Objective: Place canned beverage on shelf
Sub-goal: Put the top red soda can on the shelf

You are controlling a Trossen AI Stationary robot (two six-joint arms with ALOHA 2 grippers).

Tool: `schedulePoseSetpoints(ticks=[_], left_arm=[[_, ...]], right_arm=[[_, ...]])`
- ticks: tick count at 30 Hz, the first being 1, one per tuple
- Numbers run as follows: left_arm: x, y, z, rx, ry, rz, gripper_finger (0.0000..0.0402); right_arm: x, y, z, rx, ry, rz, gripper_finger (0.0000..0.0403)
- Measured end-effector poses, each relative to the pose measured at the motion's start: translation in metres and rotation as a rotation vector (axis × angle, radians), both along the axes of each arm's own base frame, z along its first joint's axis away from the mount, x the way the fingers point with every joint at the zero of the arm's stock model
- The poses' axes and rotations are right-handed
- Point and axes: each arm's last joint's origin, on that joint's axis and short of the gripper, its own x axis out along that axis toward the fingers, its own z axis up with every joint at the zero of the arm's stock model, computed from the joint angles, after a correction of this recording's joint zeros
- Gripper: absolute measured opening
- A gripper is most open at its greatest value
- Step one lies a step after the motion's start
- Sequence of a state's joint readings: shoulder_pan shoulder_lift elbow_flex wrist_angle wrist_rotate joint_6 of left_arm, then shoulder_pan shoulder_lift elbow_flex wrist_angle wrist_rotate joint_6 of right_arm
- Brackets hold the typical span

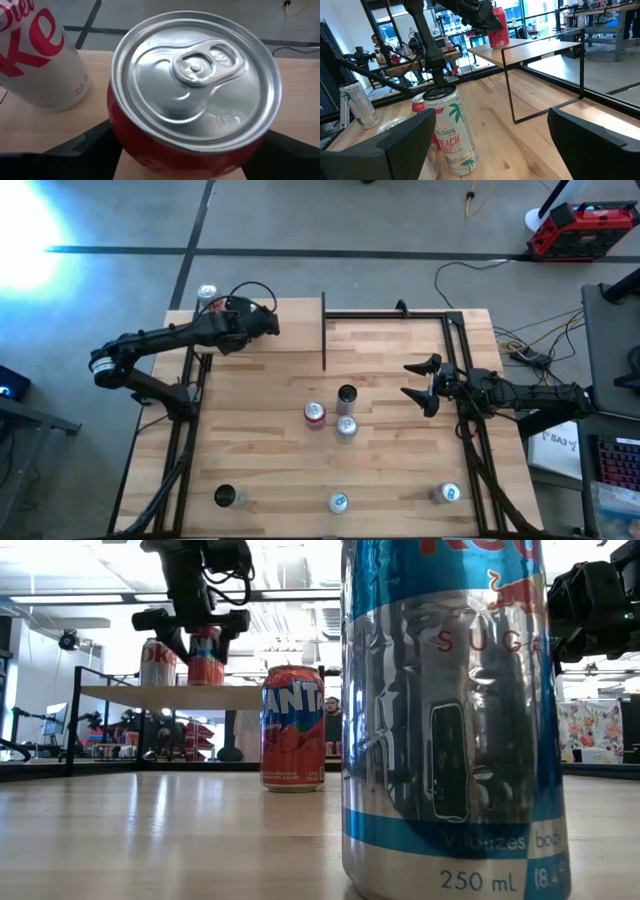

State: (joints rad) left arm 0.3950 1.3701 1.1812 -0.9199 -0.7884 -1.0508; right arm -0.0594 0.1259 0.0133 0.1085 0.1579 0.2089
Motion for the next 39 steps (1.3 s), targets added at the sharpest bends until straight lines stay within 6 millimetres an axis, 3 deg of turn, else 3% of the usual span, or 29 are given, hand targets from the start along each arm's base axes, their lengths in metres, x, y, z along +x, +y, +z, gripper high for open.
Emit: schedulePoseSetpoints(ticks=[4, 14, 31, 39], left_arm=[[0.000, 0.000, 0.000, 0.002, -0.001, 0.001, 0.0278], [-0.003, 0.004, 0.001, 0.028, 0.017, 0.029, 0.0287], [-0.010, 0.028, 0.003, 0.062, 0.002, 0.087, 0.0287], [-0.013, 0.036, -0.005, 0.070, -0.007, 0.108, 0.0287]], right_arm=[[0.000, 0.000, 0.000, 0.000, 0.000, 0.000, 0.0368], [0.000, 0.000, 0.000, 0.000, 0.000, 0.000, 0.0368], [0.000, 0.000, 0.000, 0.000, 0.000, 0.000, 0.0368], [0.000, 0.000, 0.000, 0.000, 0.000, 0.000, 0.0368]])
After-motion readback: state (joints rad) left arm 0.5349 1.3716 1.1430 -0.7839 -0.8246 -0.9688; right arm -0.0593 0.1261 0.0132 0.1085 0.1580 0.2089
